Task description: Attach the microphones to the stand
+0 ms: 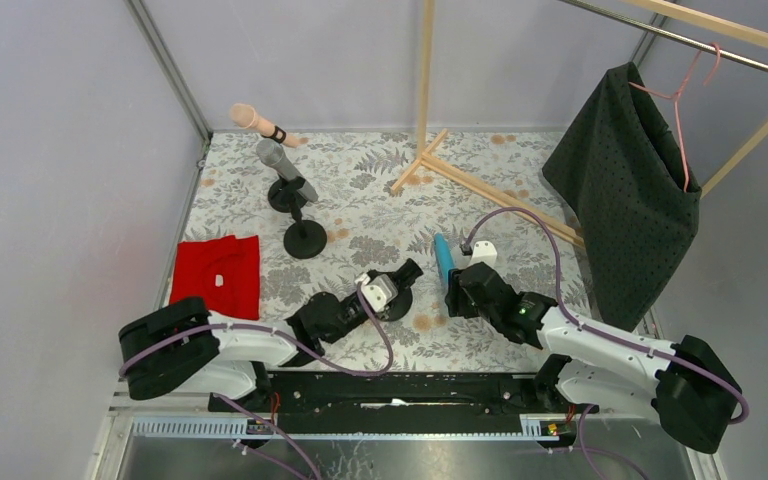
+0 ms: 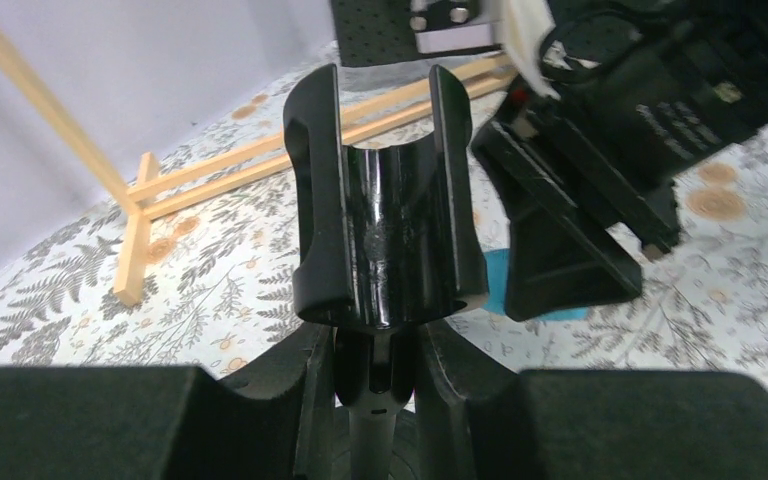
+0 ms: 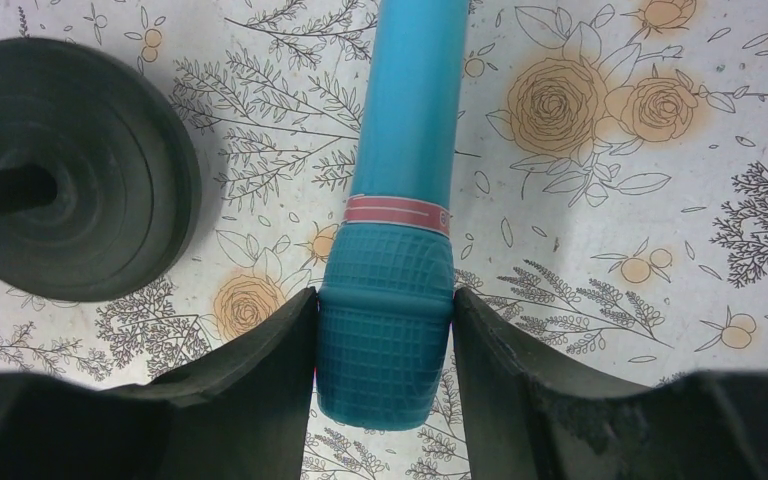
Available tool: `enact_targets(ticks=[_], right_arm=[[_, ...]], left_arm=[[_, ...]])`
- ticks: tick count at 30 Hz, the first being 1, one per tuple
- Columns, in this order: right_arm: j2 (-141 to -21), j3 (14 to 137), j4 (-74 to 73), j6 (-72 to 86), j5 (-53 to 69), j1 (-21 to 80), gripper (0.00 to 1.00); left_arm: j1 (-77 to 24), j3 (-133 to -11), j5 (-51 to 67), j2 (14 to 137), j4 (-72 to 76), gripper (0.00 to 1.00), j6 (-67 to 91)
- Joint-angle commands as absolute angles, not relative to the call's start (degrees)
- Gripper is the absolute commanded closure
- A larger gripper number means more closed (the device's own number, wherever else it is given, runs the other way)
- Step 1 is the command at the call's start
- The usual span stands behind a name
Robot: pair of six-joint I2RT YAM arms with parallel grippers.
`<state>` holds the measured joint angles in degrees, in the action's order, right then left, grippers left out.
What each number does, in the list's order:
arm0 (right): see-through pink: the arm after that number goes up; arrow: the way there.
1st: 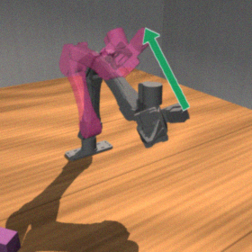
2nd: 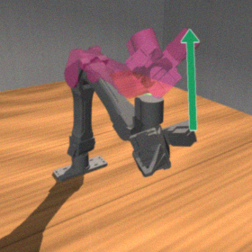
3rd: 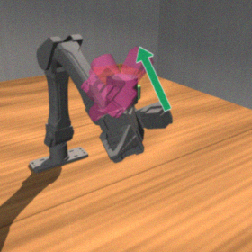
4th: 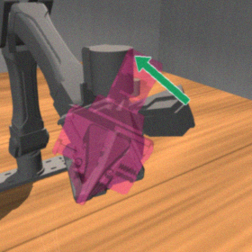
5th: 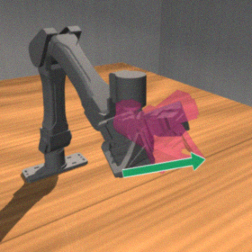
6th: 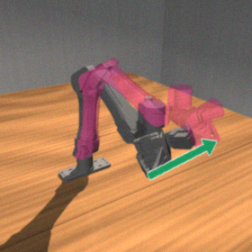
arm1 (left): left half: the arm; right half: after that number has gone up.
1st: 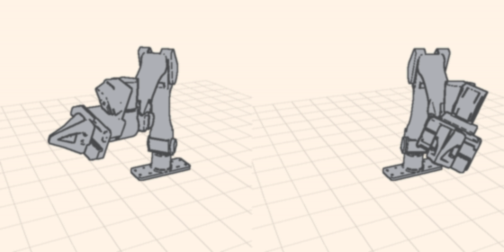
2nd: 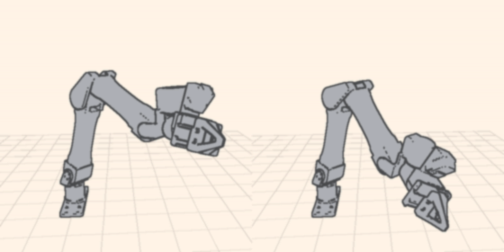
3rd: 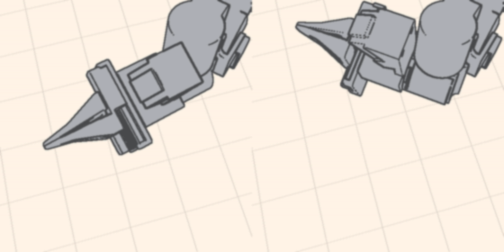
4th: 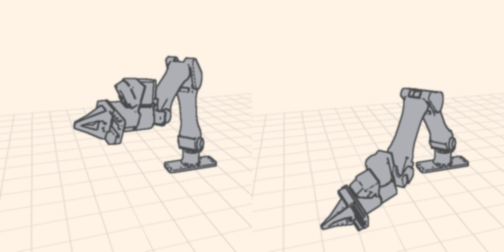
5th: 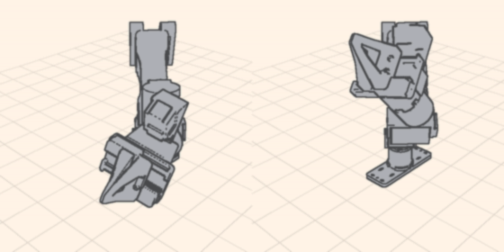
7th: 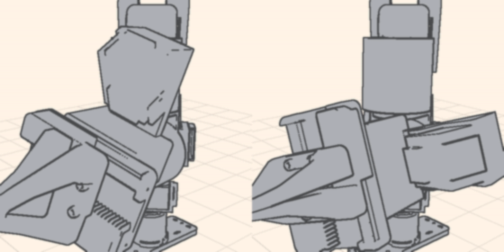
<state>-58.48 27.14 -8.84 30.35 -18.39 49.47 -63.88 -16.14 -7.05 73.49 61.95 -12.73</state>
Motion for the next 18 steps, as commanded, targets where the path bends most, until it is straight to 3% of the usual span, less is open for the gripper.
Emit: enact_targets(ticks=[1, 10, 13, 15, 18], right_arm=[[-58.9, 27.7, -9.3, 31.8, -18.2, 49.8, 0.66], [-60.8, 27.7, -9.2, 32.8, -17.9, 49.8, 0.63], [-62.1, 28.5, -9.3, 32.5, -17.4, 49.8, 0.59], [-63.1, 29.1, -9.5, 32.2, -17.3, 49.9, 0.56], [-64.8, 29.7, -9.6, 31.9, -17.4, 49.8, 0.53]], left_arm=[[-61.0, -19.2, -10.8, 75.5, 77.4, 0.97, -10.5], [-57.8, -15.9, -11.0, 78.7, 82.0, 0.92, -5.1], [-57.7, -14.3, -11.7, 79.8, 84.3, 0.83, -3.7], [-57.7, -13.0, -12.7, 80.3, 85.7, 0.71, -2.5], [-57.7, -10.6, -13.5, 80.5, 87.9, 0.66, -0.4]])
